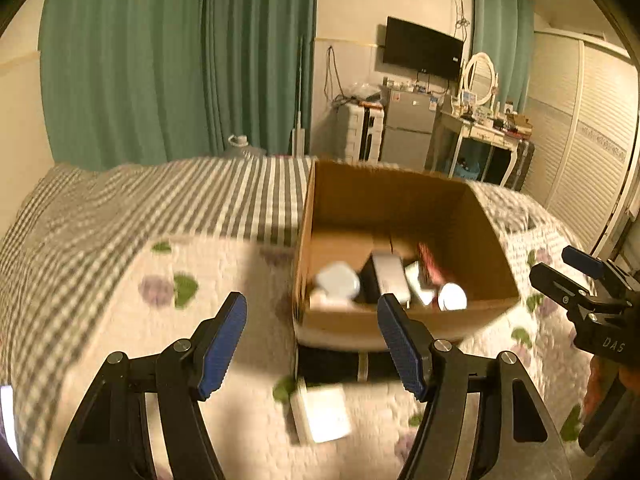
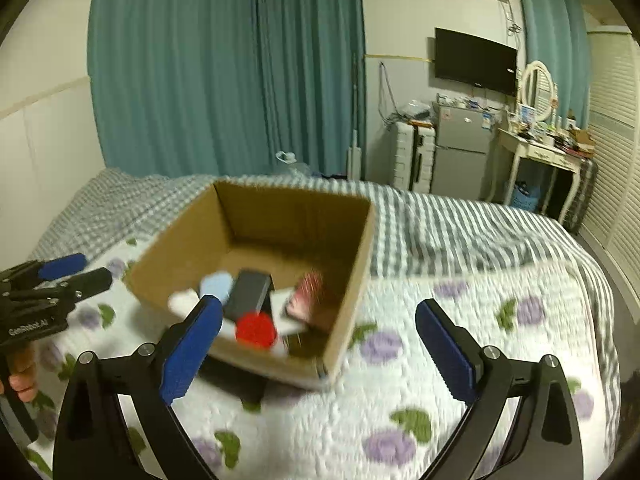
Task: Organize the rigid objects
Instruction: 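Grasp the white charger block with the left tool, then grasp the black cylinder with the right tool while the left tool holds the charger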
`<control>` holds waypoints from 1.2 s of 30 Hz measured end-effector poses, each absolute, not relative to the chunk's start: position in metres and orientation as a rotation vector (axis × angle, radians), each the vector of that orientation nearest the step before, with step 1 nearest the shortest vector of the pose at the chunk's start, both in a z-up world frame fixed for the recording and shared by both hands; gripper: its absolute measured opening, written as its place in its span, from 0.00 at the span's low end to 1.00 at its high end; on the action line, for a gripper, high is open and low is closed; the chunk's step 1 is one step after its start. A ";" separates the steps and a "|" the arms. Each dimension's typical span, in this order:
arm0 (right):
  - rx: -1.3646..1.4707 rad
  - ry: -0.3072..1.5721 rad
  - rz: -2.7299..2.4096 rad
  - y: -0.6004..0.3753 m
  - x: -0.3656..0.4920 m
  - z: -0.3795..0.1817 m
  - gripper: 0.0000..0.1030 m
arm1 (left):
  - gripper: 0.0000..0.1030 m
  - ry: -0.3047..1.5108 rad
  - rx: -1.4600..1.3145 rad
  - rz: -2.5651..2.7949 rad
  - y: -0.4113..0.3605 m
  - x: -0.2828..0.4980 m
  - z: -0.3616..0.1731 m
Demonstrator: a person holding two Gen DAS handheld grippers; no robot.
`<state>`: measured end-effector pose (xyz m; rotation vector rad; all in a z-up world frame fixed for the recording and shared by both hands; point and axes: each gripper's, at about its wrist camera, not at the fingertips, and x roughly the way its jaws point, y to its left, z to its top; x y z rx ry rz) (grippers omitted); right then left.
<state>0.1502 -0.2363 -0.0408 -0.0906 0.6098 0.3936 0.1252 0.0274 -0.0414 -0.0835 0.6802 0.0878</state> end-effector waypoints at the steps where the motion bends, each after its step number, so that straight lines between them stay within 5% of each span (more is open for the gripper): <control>1: -0.092 0.621 0.392 -0.236 0.147 -0.045 0.95 | 0.69 0.696 -0.092 0.088 0.028 0.121 -0.049; 14: -0.148 0.712 0.431 -0.215 0.139 -0.087 0.95 | 0.69 0.955 -0.103 0.158 0.009 0.121 -0.163; 18: -0.167 0.724 0.436 -0.211 0.139 -0.094 0.95 | 0.64 0.948 -0.106 0.165 0.009 0.123 -0.166; 19: -0.167 0.725 0.442 -0.210 0.138 -0.096 0.95 | 0.54 0.945 -0.103 0.156 0.008 0.122 -0.165; 29: -0.294 0.701 0.544 -0.175 0.127 -0.109 0.95 | 0.52 0.877 -0.133 0.250 0.018 0.094 -0.136; 30: -0.326 0.695 0.552 -0.168 0.126 -0.112 0.94 | 0.52 0.868 -0.151 0.263 0.021 0.089 -0.132; 33: -0.470 0.682 0.587 -0.143 0.120 -0.128 0.70 | 0.52 0.838 -0.186 0.314 0.030 0.074 -0.125; 36: -0.586 0.673 0.636 -0.119 0.115 -0.144 0.67 | 0.52 0.823 -0.205 0.351 0.036 0.065 -0.123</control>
